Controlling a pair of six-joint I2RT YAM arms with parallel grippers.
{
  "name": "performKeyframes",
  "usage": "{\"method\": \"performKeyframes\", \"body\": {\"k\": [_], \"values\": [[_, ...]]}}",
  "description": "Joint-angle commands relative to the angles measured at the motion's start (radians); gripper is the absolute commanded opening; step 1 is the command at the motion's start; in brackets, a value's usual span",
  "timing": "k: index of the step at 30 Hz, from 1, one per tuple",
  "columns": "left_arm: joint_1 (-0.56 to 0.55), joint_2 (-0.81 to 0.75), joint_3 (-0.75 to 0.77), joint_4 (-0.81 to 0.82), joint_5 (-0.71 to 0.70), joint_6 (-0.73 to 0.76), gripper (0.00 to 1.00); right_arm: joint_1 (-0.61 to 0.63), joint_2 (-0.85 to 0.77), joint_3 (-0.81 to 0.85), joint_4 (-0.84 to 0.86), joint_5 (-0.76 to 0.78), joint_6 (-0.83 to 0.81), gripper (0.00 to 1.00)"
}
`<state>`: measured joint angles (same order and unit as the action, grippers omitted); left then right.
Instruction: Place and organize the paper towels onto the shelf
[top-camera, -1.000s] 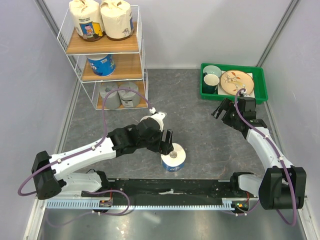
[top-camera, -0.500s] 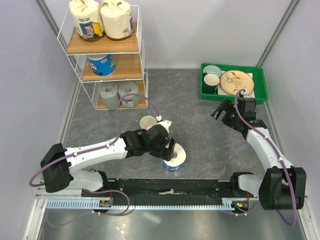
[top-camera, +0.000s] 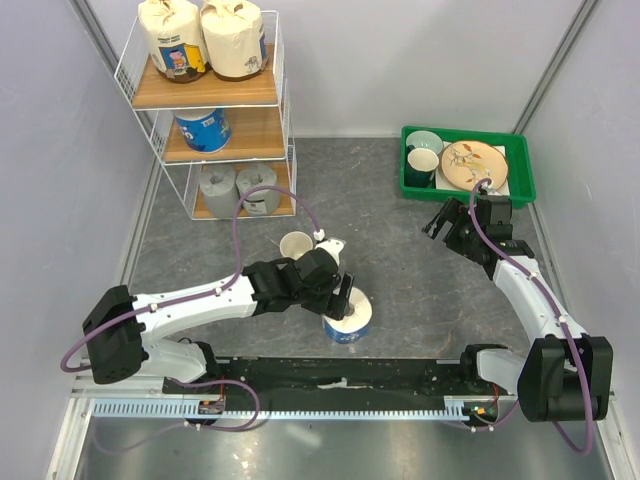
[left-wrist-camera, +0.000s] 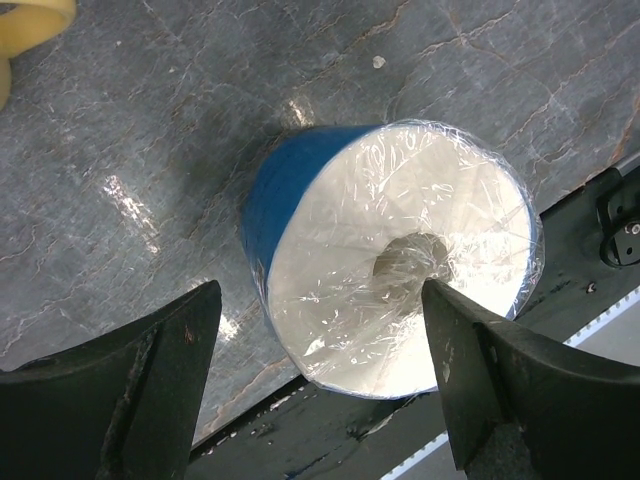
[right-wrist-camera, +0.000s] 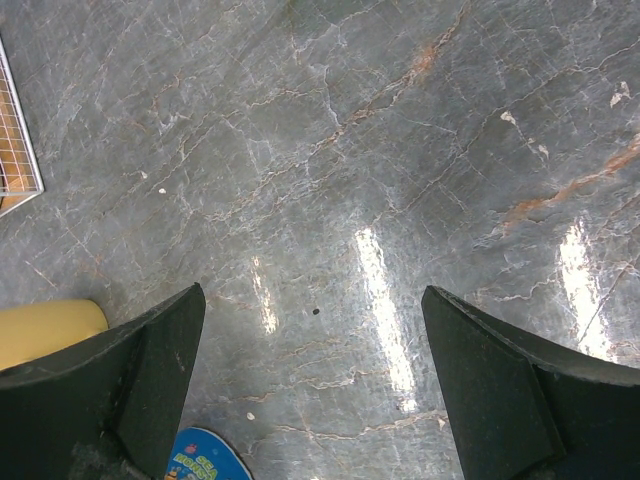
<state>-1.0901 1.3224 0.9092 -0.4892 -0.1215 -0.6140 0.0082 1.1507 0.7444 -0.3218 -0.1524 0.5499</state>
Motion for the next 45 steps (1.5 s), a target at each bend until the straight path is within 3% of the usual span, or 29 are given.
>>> {"method": "performKeyframes", "body": {"k": [1, 12, 27, 34, 45], "values": [[-0.007, -0.032, -0.013, 0.046, -0.035, -0.024, 0.87, -0.004, -0.016, 0.003, 0.026, 0.011, -0.001, 0.98], [-0.007, 0.018, -0.007, 0.046, -0.050, -0.023, 0.84, -0.002, -0.006, 0.026, 0.017, 0.014, -0.013, 0.98], [-0.007, 0.060, 0.017, 0.067, -0.038, 0.011, 0.59, -0.004, -0.002, 0.021, 0.013, 0.030, -0.019, 0.98], [-0.007, 0.003, -0.004, 0.159, 0.028, 0.017, 0.48, -0.002, 0.006, 0.018, 0.013, 0.028, -0.021, 0.98], [-0.007, -0.156, 0.095, 0.160, 0.000, 0.052, 0.45, -0.004, 0.012, 0.015, 0.021, 0.030, -0.019, 0.98]]}}
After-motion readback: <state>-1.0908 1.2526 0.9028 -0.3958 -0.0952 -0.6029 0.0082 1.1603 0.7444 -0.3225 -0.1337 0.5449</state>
